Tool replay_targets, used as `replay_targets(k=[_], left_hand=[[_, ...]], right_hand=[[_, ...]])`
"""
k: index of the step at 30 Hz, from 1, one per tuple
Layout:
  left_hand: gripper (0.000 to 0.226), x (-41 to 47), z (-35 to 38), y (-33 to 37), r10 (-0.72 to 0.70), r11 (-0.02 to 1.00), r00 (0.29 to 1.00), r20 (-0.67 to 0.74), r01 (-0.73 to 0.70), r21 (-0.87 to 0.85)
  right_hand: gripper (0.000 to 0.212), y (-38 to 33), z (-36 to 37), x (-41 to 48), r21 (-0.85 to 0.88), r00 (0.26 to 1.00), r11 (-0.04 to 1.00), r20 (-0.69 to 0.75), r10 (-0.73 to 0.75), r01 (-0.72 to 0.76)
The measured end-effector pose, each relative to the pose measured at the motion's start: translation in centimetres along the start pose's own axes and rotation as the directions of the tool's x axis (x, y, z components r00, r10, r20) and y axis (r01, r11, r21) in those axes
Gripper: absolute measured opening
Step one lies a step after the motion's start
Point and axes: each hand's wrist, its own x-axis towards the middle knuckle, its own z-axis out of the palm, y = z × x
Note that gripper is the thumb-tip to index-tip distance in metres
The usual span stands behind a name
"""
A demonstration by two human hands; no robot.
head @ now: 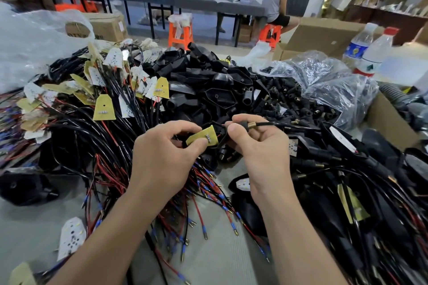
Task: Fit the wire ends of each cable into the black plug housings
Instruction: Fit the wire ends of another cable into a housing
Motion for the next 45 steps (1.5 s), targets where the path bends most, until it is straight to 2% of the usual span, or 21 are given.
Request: replay_targets(k=[2, 4, 6, 8, 10, 12, 15, 18, 20, 23, 25, 27, 29, 31, 33, 35, 37, 39, 42, 45], left_hand=[[0.018, 0.1, -0.2, 0.0, 0.047, 0.999, 0.997, -0.054, -0.048, -0.011], [0.018, 0.1, -0.4, 0.1, 0.212, 0.977, 0.968, -0.131, -0.209, 0.037], [0.01, -0.1, -0.4, 0.1, 0.456, 0.887, 0.873, -0.17, -0.43, 0.17], [0.01, -0.2, -0.4, -0.2, 0.605, 0.788, 0.781, -0.155, -0.561, 0.253], [0.01, -0.1, -0.3, -0.4, 0.631, 0.769, 0.767, -0.119, -0.597, 0.229], [0.008, -0.2, -0.3, -0.2, 0.571, 0.819, 0.815, -0.097, -0.557, 0.139], [0.011, -0.8, -0.1, 0.5, 0.397, 0.915, 0.914, -0.088, -0.401, -0.037], [0.011, -1.1, 0.0, 0.8, 0.322, 0.933, 0.942, -0.096, -0.333, -0.138], [0.007, -0.8, -0.3, 0.6, 0.417, 0.904, 0.905, -0.084, -0.423, -0.065], [0.012, -0.4, -0.6, 0.3, 0.629, 0.776, 0.775, -0.063, -0.621, 0.114], [0.009, -0.2, -0.6, 0.2, 0.634, 0.772, 0.773, -0.025, -0.63, 0.084], [0.006, 0.0, -0.7, 0.3, 0.507, 0.862, 0.862, 0.02, -0.506, -0.035], [0.015, 0.0, -0.8, 0.4, 0.312, 0.945, 0.947, 0.081, -0.3, -0.133], [0.022, 0.1, -0.7, 0.4, 0.147, 0.972, 0.985, 0.09, -0.127, -0.199], [0.032, 0.3, -0.6, 0.3, 0.033, 0.966, 0.997, 0.072, -0.013, -0.256], [0.047, 0.5, -0.2, 0.1, -0.113, 0.901, 0.977, 0.178, 0.176, -0.396], [0.045, 0.8, 0.3, 0.1, -0.266, 0.75, 0.902, 0.341, 0.416, -0.515], [0.042, 0.9, 0.6, 0.1, -0.338, 0.653, 0.832, 0.44, 0.544, -0.527], [0.039, 1.2, 0.4, -0.2, -0.364, 0.581, 0.809, 0.461, 0.584, -0.566], [0.036, 1.9, -0.3, -0.6, -0.383, 0.534, 0.816, 0.432, 0.578, -0.617]], right_hand=[[0.011, 0.2, 0.0, 0.1, 0.017, 1.0, 0.999, 0.001, 0.027, -0.027], [0.005, 0.2, 0.1, 0.1, 0.048, 0.998, 0.997, 0.022, 0.063, -0.064], [0.006, 0.2, 0.3, 0.0, 0.076, 0.992, 0.99, 0.053, 0.116, -0.119], [0.008, 0.1, 0.3, 0.0, 0.102, 0.983, 0.979, 0.072, 0.168, -0.175], [0.009, -0.1, 0.2, 0.1, 0.114, 0.975, 0.97, 0.082, 0.208, -0.216], [0.012, -0.2, 0.1, 0.1, 0.103, 0.962, 0.96, 0.108, 0.249, -0.26], [0.019, -0.2, 0.2, 0.0, 0.051, 0.942, 0.95, 0.156, 0.297, -0.308], [0.022, -0.2, 0.1, 0.0, 0.024, 0.938, 0.949, 0.159, 0.307, -0.314], [0.019, -0.3, 0.1, 0.0, 0.05, 0.936, 0.943, 0.154, 0.317, -0.328], [0.018, -0.5, 0.0, 0.2, 0.103, 0.925, 0.927, 0.167, 0.342, -0.361], [0.018, -0.5, 0.0, 0.2, 0.131, 0.926, 0.923, 0.164, 0.34, -0.362], [0.014, -0.5, 0.1, 0.3, 0.161, 0.932, 0.921, 0.137, 0.335, -0.354], [0.011, -0.4, 0.3, 0.3, 0.205, 0.936, 0.914, 0.094, 0.338, -0.35], [0.012, -0.5, 0.3, 0.3, 0.233, 0.937, 0.908, 0.084, 0.339, -0.349], [0.011, -0.5, 0.4, 0.3, 0.214, 0.943, 0.919, 0.096, 0.319, -0.333], [0.013, -0.4, 0.4, 0.3, 0.162, 0.954, 0.941, 0.106, 0.282, -0.296], [0.014, -0.3, 0.3, 0.3, 0.105, 0.961, 0.96, 0.134, 0.244, -0.258], [0.012, -0.3, 0.3, 0.2, 0.08, 0.96, 0.967, 0.166, 0.226, -0.241], [0.011, -0.5, 0.4, 0.3, 0.121, 0.963, 0.962, 0.151, 0.225, -0.244], [0.016, -0.9, 0.0, 0.5, 0.271, 0.962, 0.924, 0.131, 0.241, -0.269]])
